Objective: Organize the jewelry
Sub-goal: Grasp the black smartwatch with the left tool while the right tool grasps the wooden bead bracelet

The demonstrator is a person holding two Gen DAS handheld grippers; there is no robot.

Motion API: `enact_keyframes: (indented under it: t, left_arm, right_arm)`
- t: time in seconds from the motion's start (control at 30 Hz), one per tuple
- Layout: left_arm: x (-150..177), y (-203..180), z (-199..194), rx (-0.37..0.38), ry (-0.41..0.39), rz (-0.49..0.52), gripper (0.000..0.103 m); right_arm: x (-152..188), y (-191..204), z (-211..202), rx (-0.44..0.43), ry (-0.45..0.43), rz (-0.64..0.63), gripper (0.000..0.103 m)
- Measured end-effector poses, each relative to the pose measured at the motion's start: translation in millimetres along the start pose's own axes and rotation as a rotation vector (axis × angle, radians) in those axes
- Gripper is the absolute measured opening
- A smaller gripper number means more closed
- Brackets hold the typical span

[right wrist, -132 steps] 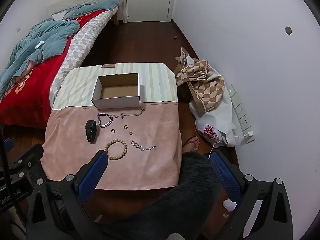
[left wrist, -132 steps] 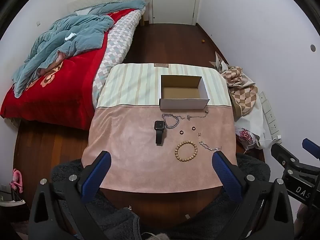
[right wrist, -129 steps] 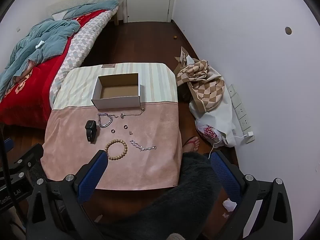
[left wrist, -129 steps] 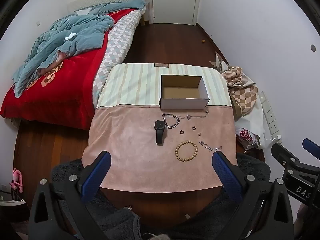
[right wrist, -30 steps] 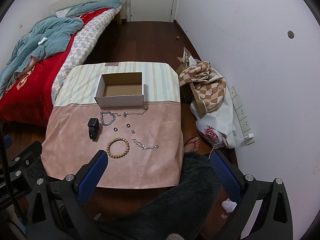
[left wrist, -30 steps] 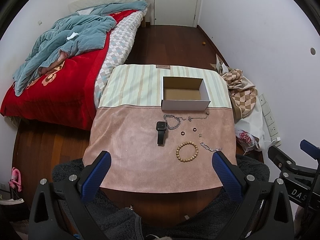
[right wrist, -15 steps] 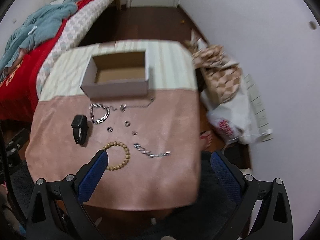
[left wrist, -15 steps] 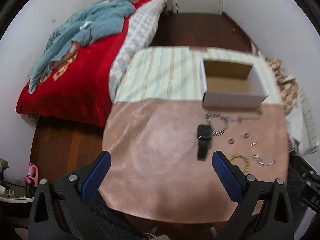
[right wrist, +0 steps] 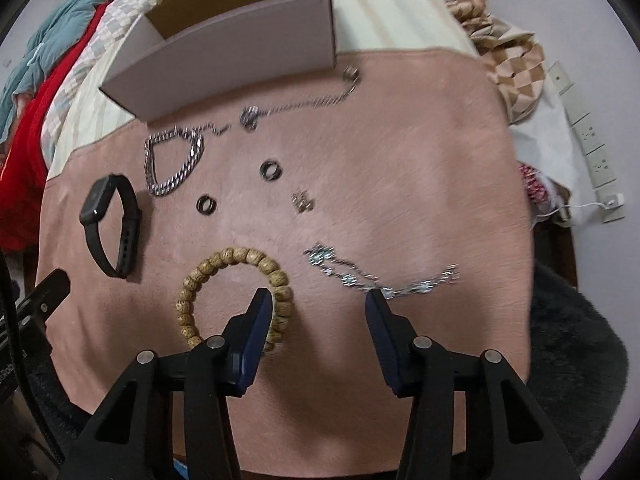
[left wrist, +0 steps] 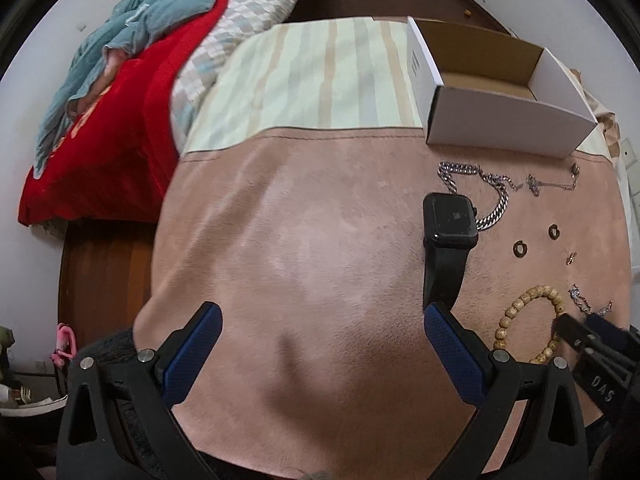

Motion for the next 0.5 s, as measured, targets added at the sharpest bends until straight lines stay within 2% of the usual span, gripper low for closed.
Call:
enact_keyframes:
  t: [0.1, 0.17, 0.2, 0.23, 0.47, 0.5]
  left_arm:
    - [-2, -1, 5, 0.024, 0.012, 0.008, 0.103]
    - [-3, -3, 6, 0.04, 0.017, 0.021, 0.103]
    - [-5, -5, 7, 0.054, 0.019, 0.028, 0.103]
    - [-5, -8, 9, 0.071, 0.022, 0.033, 0.103]
    - [-14, -31, 19, 0.206, 0.056, 0.033, 0.101]
    - [-16, -34, 20, 0.217, 0.048, 0.034, 0.094]
  right_arm:
    - [1, 7, 3, 0.004, -0.023, -0.028, 0.046]
    - [2, 13, 5, 0.029, -0.041, -0.066, 0.032]
    - [3, 16, 6, 0.042, -0.053, -0.088, 0.018]
    - [3, 16, 6, 0.046, -0.056, -0.097, 0.009]
    - [0, -1, -4, 0.0, -0.067, -0.053, 0.009]
    - [-1, -3, -6, -0.004, -0.069, -0.053, 0.009]
Point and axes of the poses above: each gripper's, at about its wrist camera, not at the fingertips, and z roughly the way its jaws point, y to its left, x to its underside, the point moved 3 cm from there along z, roughly the way its jaws point, and after that the axes turned 1 degree about -x, right-handed, at the moved point
